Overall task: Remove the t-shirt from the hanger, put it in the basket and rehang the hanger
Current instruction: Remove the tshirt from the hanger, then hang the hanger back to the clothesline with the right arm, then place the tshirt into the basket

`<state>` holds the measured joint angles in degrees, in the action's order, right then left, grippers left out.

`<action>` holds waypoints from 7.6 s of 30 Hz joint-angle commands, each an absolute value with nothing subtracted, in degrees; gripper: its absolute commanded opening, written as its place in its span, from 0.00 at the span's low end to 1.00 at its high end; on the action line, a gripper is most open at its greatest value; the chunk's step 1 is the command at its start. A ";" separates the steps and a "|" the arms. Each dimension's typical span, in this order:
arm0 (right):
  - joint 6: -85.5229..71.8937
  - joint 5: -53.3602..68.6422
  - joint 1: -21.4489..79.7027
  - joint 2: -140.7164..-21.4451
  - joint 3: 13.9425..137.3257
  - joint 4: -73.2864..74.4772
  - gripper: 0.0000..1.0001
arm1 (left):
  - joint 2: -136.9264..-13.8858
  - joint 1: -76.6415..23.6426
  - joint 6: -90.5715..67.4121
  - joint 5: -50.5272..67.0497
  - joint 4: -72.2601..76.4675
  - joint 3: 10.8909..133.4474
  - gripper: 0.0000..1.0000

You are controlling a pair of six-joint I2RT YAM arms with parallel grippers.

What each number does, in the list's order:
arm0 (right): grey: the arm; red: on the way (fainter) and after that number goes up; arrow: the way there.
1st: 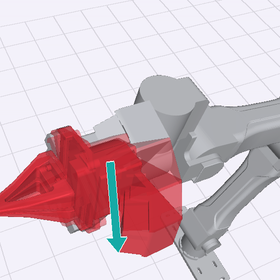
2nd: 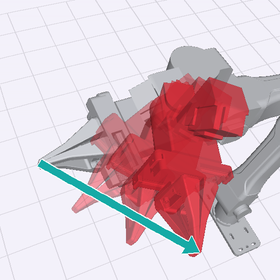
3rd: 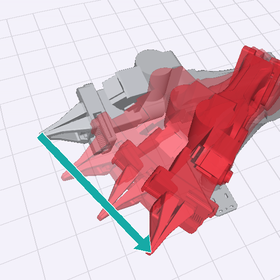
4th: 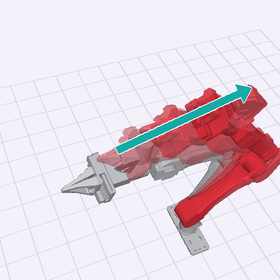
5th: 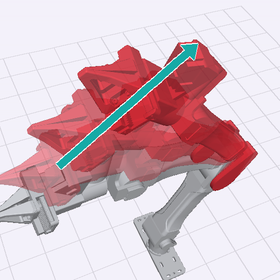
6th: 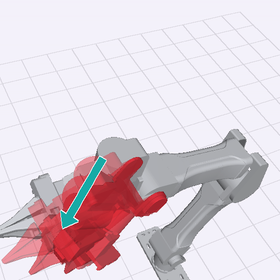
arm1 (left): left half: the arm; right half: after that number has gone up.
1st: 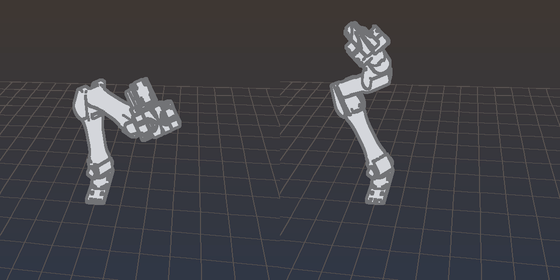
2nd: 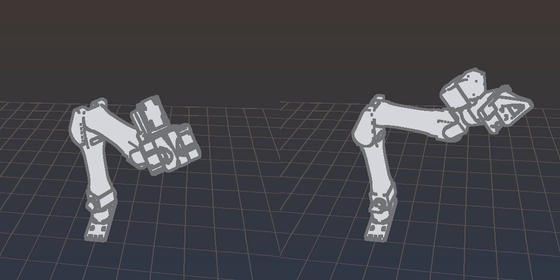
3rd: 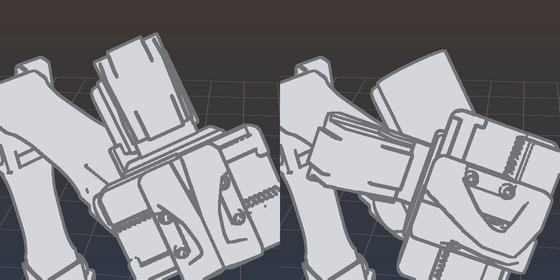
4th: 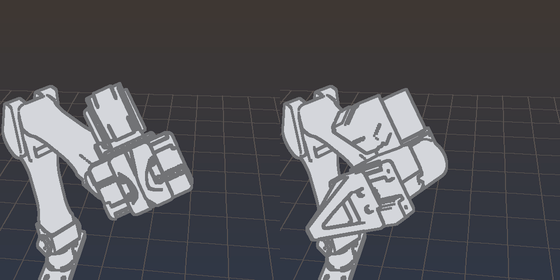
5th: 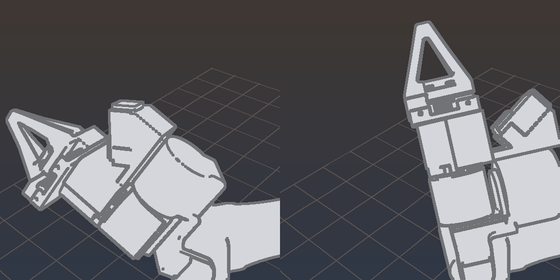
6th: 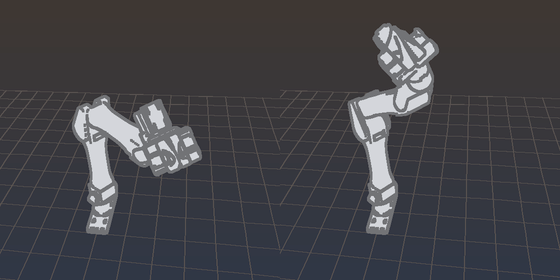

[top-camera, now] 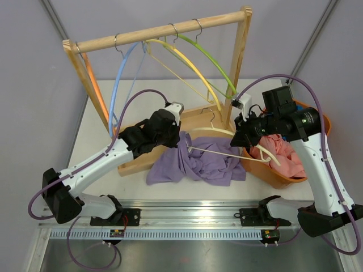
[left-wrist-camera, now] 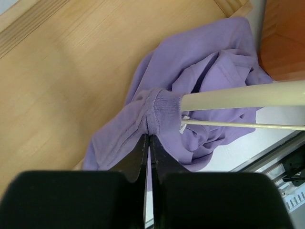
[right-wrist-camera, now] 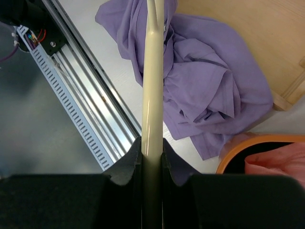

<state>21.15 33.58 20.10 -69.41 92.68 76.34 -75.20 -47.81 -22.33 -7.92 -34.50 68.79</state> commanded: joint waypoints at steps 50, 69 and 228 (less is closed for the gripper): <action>26.45 34.54 0.62 -65.29 88.51 94.13 0.00 | -66.53 -43.86 -22.15 -9.58 -30.41 60.11 0.11; 34.09 42.19 -7.12 -79.28 110.03 88.77 0.00 | -65.83 -43.77 -19.60 -6.95 -30.06 61.08 0.42; 17.67 7.26 -18.61 -68.20 101.01 64.50 0.00 | -46.94 -63.37 -2.11 -14.33 -37.35 79.73 0.99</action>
<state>24.43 -8.23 -12.58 -66.17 105.03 53.87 -49.36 -63.22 0.16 -14.35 -38.15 81.21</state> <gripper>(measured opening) 0.088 0.987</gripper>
